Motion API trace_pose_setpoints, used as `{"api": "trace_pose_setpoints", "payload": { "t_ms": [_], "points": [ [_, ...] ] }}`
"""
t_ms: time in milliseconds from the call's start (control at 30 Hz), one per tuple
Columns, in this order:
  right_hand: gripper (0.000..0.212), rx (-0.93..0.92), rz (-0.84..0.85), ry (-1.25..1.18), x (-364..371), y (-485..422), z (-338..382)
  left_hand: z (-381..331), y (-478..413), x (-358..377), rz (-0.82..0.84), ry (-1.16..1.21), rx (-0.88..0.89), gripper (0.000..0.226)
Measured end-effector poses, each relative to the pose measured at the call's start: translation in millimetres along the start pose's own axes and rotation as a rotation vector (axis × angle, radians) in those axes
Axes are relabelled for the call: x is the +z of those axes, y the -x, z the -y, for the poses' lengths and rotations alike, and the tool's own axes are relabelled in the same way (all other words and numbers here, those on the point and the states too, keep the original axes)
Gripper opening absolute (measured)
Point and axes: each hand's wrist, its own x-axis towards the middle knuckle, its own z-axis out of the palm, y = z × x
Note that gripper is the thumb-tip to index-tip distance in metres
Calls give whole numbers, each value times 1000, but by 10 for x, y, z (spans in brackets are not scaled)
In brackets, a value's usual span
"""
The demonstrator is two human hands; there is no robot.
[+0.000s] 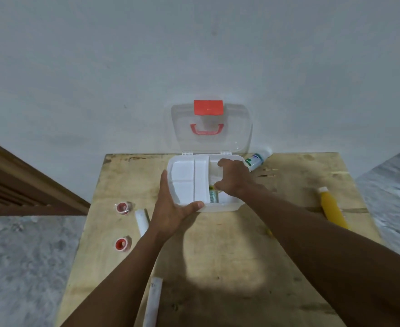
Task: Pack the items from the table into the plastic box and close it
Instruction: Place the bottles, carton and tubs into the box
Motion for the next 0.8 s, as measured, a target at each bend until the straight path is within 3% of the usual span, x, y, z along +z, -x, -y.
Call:
{"api": "trace_pose_setpoints", "payload": {
  "t_ms": [267,400,533,800],
  "points": [
    [67,-15,-51,-179,152,-23,5,12,14,11,-11,-3,-20,98],
    [55,-18,-62,-278,257,-33,21,7,5,24,-22,3,-11,97],
    [14,-25,-116,-285,297,-39,13,3,9,31,-27,23,-14,95],
    [17,-25,-68,-228,238,-2,105,37,-6,40,-18,26,19,95]
  ]
}}
